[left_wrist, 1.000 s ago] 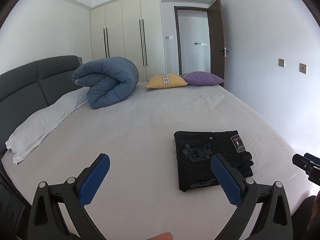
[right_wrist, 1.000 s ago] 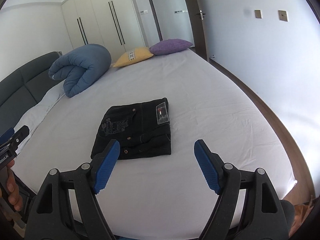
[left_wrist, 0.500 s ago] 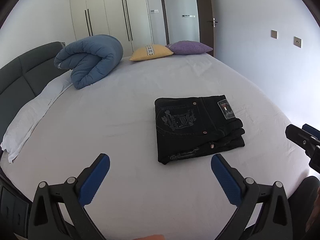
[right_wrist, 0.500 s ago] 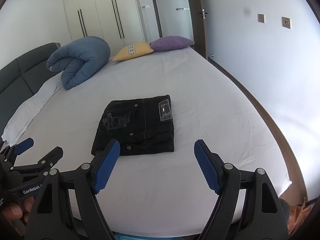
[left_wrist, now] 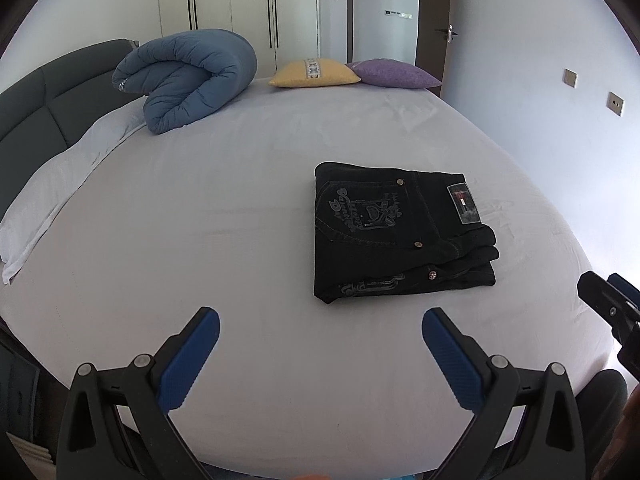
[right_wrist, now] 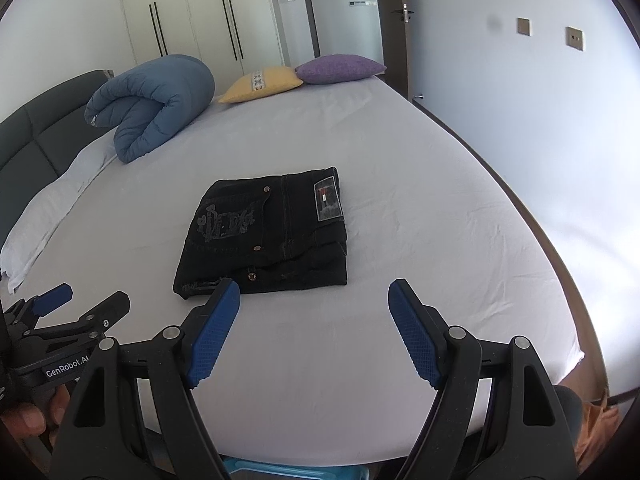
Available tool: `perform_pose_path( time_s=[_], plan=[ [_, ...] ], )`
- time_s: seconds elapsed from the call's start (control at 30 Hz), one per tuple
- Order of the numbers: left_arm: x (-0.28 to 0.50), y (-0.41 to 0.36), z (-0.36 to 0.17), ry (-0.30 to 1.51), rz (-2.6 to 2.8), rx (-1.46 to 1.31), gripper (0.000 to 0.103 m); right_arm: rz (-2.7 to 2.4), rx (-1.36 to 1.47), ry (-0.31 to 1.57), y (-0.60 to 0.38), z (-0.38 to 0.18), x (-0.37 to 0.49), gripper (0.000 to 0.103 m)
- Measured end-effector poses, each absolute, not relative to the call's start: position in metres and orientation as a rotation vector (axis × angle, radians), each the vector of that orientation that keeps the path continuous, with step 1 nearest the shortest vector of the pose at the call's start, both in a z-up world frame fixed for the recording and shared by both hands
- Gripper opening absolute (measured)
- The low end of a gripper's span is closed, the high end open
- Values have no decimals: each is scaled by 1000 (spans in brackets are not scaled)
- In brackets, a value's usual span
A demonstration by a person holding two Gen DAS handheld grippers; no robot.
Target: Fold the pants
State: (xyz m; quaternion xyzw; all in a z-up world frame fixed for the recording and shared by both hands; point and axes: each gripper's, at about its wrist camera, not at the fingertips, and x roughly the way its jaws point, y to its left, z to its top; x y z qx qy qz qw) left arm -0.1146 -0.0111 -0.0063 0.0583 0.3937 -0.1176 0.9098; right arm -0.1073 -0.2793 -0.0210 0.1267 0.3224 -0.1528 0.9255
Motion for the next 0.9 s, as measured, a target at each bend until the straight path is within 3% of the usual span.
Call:
perform_pose_path(
  time_s=[0.9],
  plan=[
    [-114, -9, -13, 827, -246, 120, 103, -291, 230, 693, -270, -32, -97, 76]
  ],
)
